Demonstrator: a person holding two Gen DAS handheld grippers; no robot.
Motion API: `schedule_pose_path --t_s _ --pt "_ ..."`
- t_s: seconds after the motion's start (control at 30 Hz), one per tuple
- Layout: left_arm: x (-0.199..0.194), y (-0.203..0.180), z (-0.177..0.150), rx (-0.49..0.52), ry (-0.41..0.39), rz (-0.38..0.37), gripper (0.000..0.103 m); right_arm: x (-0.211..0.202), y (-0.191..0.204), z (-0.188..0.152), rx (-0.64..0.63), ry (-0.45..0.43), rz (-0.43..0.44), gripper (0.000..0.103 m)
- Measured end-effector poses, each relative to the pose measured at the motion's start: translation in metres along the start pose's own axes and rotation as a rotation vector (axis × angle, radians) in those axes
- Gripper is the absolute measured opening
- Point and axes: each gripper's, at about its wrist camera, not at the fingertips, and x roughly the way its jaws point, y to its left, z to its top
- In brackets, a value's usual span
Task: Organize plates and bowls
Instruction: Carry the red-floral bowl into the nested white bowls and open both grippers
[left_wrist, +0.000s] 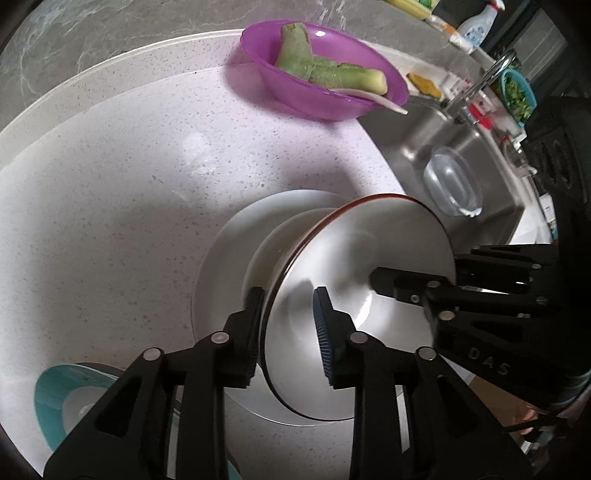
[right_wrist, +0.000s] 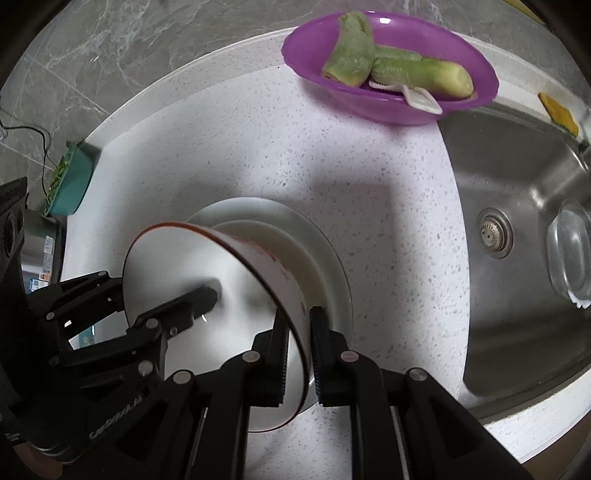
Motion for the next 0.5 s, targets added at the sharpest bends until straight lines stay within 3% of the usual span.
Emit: schedule_pose_path --t_s 0.07,0.2,0.37,0.43,0.5 --pt "-0.001 0.002 -0.002 -0.009 -0.012 -0.028 0.039 0.000 0.003 -0.001 -0.015 -0.009 -0.010 0.015" --pt "-0.005 0.004 -0.005 -0.028 -0.042 -0.065 0.048 -0.001 0.001 -0.002 0.001 -0.018 0.016 0.015" --pt "-0.007 0.012 -0.005 -0.075 -0.062 -0.134 0.058 -0.002 -0.015 -0.004 0.113 0.002 0.154 0.017" --pt "-0.012 0.015 -0.004 -0.090 -0.087 -0.157 0.060 -0.001 -0.015 -0.003 0.098 0.011 0.137 0.014" --pt "-0.020 0.015 -0.002 -0.090 -0.123 -0.163 0.071 -0.001 -0.011 -0.002 0.074 0.015 0.112 0.014"
